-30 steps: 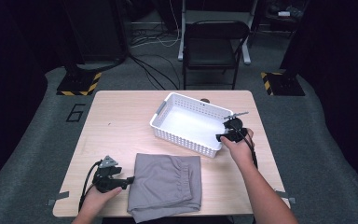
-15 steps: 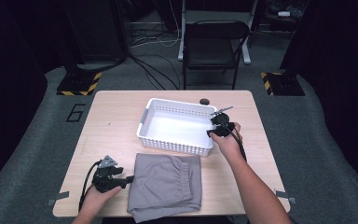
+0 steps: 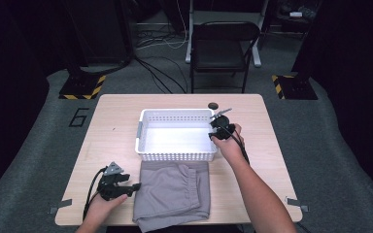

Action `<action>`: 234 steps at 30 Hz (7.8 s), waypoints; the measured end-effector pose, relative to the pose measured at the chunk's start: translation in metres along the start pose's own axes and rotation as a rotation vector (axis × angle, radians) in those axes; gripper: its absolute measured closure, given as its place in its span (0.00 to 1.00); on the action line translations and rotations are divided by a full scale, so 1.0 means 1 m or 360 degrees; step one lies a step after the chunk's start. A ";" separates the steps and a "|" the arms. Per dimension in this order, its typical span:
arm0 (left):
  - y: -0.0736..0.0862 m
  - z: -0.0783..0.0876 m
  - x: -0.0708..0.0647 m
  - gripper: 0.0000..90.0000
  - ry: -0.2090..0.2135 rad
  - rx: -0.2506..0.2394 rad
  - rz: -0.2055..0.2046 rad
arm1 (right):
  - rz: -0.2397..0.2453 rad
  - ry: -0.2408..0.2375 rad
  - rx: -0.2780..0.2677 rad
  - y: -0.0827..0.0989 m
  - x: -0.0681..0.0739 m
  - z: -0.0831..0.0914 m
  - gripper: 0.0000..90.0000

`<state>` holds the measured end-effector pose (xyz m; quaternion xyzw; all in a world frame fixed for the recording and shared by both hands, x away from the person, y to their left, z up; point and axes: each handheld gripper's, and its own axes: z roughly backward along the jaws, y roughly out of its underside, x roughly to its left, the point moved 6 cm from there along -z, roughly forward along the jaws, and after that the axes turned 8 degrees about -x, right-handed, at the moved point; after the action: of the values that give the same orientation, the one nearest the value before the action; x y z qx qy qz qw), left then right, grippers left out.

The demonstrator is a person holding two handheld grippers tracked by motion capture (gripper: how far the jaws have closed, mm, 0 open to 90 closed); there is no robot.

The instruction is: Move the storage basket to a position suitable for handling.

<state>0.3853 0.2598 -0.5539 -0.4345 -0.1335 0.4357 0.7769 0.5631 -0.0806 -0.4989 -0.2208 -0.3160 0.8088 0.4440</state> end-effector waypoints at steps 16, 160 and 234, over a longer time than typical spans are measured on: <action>0.003 -0.004 -0.003 0.45 0.0109 0.0025 0.0113 | -0.0045 -0.0018 -0.0090 -0.007 0.000 0.005 0.53; 0.006 -0.016 -0.063 0.78 -0.0017 0.0118 -0.0086 | 0.0065 -0.0392 -0.0128 0.140 0.121 0.070 0.69; -0.078 0.050 -0.070 0.88 0.0076 -0.0039 -0.0031 | 0.0053 -0.0671 -0.0263 0.063 0.121 0.137 0.94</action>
<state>0.3585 0.2132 -0.4509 -0.4528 -0.1244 0.4161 0.7787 0.3775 -0.0454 -0.4565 -0.0876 -0.4635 0.8156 0.3351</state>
